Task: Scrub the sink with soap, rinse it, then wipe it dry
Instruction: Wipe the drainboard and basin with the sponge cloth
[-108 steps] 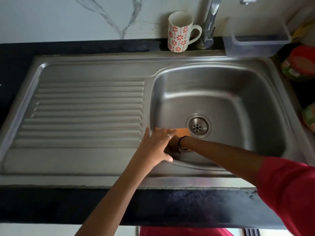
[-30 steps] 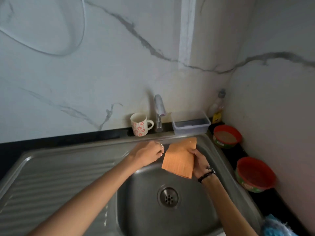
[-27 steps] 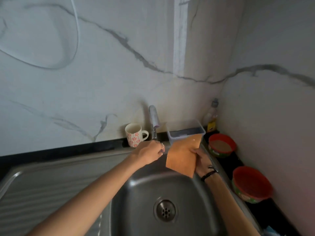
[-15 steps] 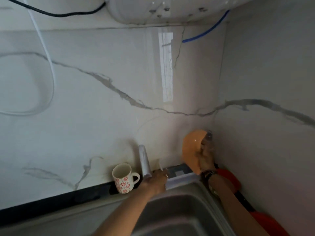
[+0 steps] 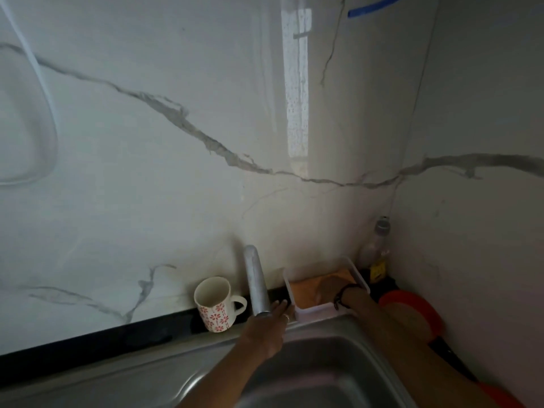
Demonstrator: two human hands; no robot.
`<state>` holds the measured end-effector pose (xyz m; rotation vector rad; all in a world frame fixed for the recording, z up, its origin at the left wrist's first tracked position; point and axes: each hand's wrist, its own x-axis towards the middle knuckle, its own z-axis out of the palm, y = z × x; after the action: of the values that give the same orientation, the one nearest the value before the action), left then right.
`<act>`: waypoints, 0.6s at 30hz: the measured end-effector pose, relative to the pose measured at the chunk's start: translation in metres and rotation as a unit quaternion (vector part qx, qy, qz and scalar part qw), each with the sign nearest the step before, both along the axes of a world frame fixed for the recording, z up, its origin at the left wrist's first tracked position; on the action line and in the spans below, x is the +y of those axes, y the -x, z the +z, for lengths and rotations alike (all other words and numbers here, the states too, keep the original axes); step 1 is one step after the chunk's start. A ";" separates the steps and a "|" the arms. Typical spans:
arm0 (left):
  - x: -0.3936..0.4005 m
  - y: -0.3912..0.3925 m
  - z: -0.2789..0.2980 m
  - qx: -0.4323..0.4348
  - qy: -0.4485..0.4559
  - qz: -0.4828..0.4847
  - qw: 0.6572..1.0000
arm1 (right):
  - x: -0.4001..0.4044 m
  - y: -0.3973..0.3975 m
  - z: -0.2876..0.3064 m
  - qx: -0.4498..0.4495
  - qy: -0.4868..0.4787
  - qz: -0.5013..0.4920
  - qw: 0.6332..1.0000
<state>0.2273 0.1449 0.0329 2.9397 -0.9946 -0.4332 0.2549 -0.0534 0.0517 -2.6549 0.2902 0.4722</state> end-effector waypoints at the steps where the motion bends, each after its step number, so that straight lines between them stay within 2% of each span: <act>1: -0.001 0.000 0.000 -0.011 0.008 -0.009 1.000 | 0.001 -0.001 -0.002 -0.018 -0.004 0.026 0.999; 2: -0.002 0.002 0.005 -0.017 0.000 -0.011 1.000 | 0.003 0.001 -0.003 -0.025 -0.008 0.035 0.999; 5: -0.007 0.010 0.019 -0.046 -0.006 -0.021 0.999 | 0.012 0.010 0.000 -0.147 -0.015 0.020 0.989; 9: -0.010 0.025 0.040 -0.086 0.037 0.026 0.995 | 0.028 0.042 0.007 -0.261 -0.050 0.005 0.964; 12: -0.004 0.059 0.051 -0.086 0.083 0.081 0.990 | 0.042 0.081 0.012 -0.295 -0.108 -0.032 0.949; 15: 0.004 0.094 0.048 -0.088 0.153 0.122 0.977 | 0.055 0.133 0.013 -0.312 -0.143 -0.018 0.939; 18: 0.007 0.143 0.033 -0.022 0.241 0.157 0.958 | 0.062 0.194 0.009 -0.313 -0.161 -0.019 0.936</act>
<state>0.0838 0.1522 0.0662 2.5948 -0.5191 -0.0938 0.0612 0.0083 0.0606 -2.3181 0.0564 -0.3240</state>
